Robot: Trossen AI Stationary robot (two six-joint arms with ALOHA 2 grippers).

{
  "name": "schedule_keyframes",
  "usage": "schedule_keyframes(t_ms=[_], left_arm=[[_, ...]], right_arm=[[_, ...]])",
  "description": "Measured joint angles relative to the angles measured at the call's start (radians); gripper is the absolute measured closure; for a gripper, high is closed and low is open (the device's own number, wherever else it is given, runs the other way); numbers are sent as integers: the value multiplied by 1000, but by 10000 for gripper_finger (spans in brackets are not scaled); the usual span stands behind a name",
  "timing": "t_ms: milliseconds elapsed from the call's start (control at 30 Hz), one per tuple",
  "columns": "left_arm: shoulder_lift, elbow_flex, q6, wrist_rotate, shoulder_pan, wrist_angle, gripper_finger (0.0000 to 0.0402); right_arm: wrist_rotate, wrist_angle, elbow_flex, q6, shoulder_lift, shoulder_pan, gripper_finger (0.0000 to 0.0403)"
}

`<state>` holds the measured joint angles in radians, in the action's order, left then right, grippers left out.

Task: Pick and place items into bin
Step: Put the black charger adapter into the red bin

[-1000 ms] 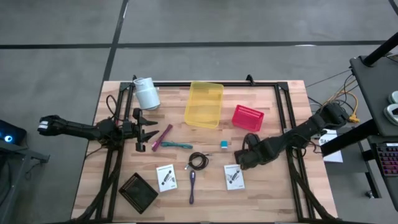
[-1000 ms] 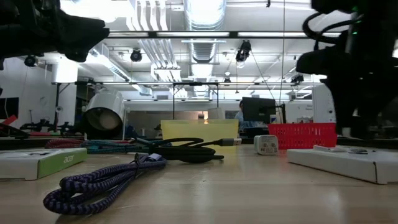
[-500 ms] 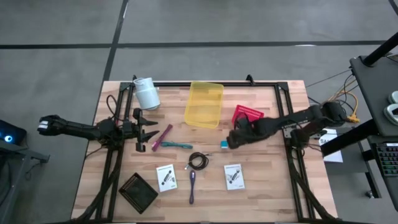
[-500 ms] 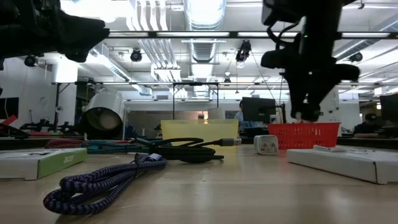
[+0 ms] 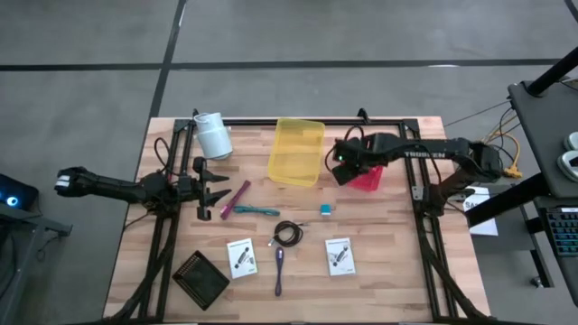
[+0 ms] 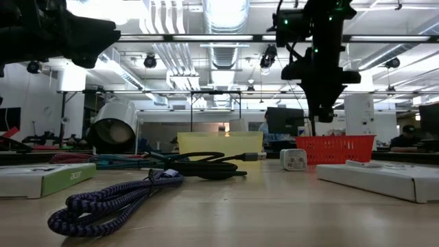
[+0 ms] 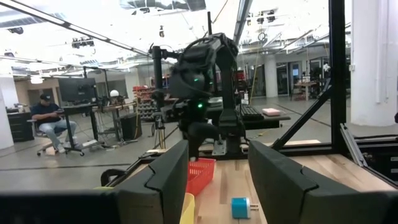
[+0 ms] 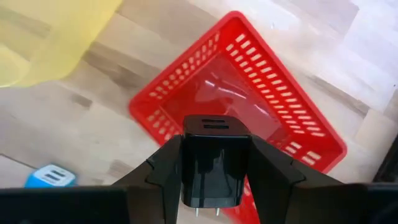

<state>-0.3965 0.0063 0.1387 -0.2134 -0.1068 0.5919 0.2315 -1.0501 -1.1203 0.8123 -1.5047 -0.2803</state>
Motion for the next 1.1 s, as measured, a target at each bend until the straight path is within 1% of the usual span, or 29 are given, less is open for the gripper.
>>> schedule_keyframes(t_ms=[167,300,467,633,1000,1100], left_arm=[[0,0,0,0,0,2,249],[0,0,0,0,0,3,249],[0,0,0,0,0,5,249],[0,0,0,0,0,7,249],[0,0,0,0,0,6,249],[0,0,0,0,0,6,249]], right_arm=[[-48,8,26,-102,0,-75,272],[-50,11,34,-169,0,-103,272],[-52,20,35,-256,-1,-115,272],[-79,66,36,-434,-1,-116,272],[-84,110,66,-620,-5,-123,272],[-86,148,87,-655,-5,-123,271]])
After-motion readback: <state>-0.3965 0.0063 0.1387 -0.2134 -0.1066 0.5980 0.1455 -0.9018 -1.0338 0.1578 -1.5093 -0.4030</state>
